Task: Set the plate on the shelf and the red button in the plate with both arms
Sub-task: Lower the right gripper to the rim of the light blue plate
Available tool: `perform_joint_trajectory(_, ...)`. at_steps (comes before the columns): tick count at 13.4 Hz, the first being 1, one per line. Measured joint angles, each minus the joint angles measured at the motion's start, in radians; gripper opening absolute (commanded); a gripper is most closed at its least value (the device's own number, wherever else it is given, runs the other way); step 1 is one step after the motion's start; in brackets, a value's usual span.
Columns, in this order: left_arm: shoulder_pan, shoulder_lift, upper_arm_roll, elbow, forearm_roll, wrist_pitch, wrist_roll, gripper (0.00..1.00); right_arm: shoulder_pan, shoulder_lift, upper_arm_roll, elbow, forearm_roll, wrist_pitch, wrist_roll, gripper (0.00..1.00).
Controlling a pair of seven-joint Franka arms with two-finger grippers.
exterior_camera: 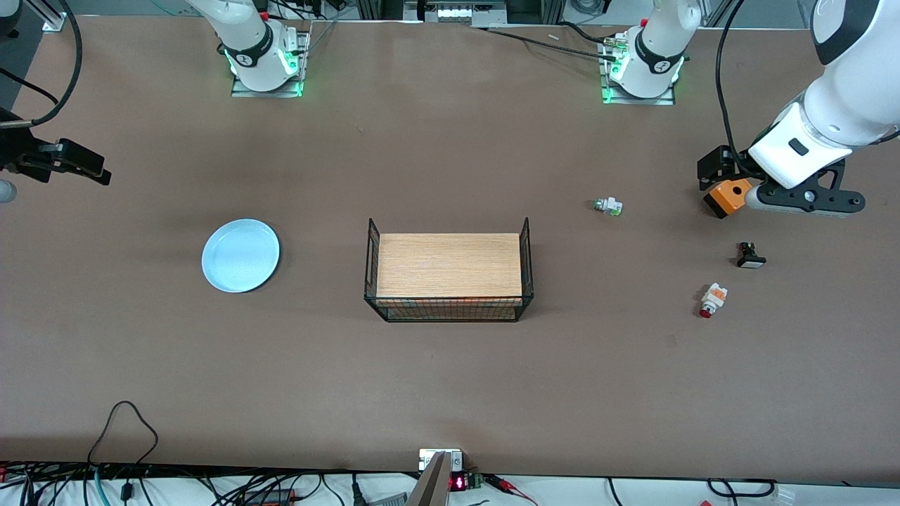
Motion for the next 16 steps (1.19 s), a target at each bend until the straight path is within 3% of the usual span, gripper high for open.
perform_joint_trajectory(8, 0.000, 0.000, 0.000, 0.000, 0.000, -0.001, 0.000, 1.00, 0.013, 0.032, 0.001, 0.005, -0.012, -0.041, 0.000, 1.00)
perform_joint_trajectory(11, 0.000, 0.001, 0.000, 0.000, 0.000, -0.001, 0.000, 1.00, 0.058, 0.104, 0.004, -0.019, -0.079, 0.050, 0.009, 1.00)
perform_joint_trajectory(16, 0.000, 0.001, 0.000, 0.000, 0.000, -0.001, 0.000, 1.00, 0.042, 0.187, -0.013, -0.123, -0.088, 0.221, 0.018, 1.00)
